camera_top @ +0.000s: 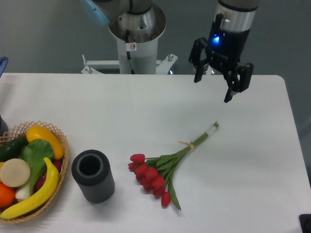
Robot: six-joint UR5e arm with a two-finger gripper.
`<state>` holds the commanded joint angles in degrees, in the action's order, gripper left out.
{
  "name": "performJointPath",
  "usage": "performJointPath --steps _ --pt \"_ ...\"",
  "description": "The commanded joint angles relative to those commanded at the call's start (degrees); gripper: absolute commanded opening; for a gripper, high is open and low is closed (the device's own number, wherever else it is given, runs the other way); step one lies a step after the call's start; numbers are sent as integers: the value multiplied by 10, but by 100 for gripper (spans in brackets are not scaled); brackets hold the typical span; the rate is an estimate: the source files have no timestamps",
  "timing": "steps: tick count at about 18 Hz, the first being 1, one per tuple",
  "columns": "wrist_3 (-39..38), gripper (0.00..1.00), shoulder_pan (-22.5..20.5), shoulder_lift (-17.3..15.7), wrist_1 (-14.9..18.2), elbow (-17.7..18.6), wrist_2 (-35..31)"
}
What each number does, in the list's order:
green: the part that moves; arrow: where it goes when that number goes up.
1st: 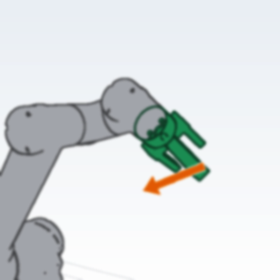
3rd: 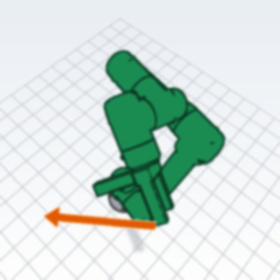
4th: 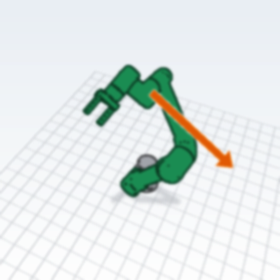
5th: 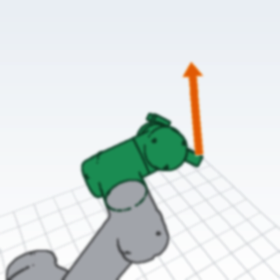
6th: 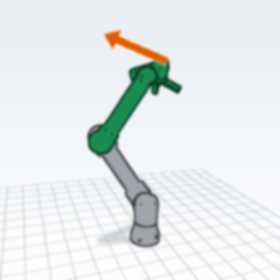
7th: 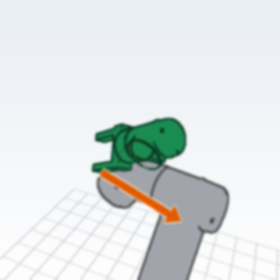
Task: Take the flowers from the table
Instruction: 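Move the open gripper down toward the stems of the red tulip bundle, then lower the gripper around the tulip stems just below the blooms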
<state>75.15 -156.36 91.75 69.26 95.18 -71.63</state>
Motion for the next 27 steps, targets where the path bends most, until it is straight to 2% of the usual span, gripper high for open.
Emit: performJointPath --steps 6,8,10,15,21,27 --pt "-19 100 35 30 -5 25 -2" --pt "-39 100 38 46 -27 23 -3" --pt "-66 100 47 64 -29 26 -4" --pt "-70 100 55 102 -28 18 -3" --pt "-62 100 59 148 -36 22 -5" --pt "1 100 63 178 -45 26 -35"
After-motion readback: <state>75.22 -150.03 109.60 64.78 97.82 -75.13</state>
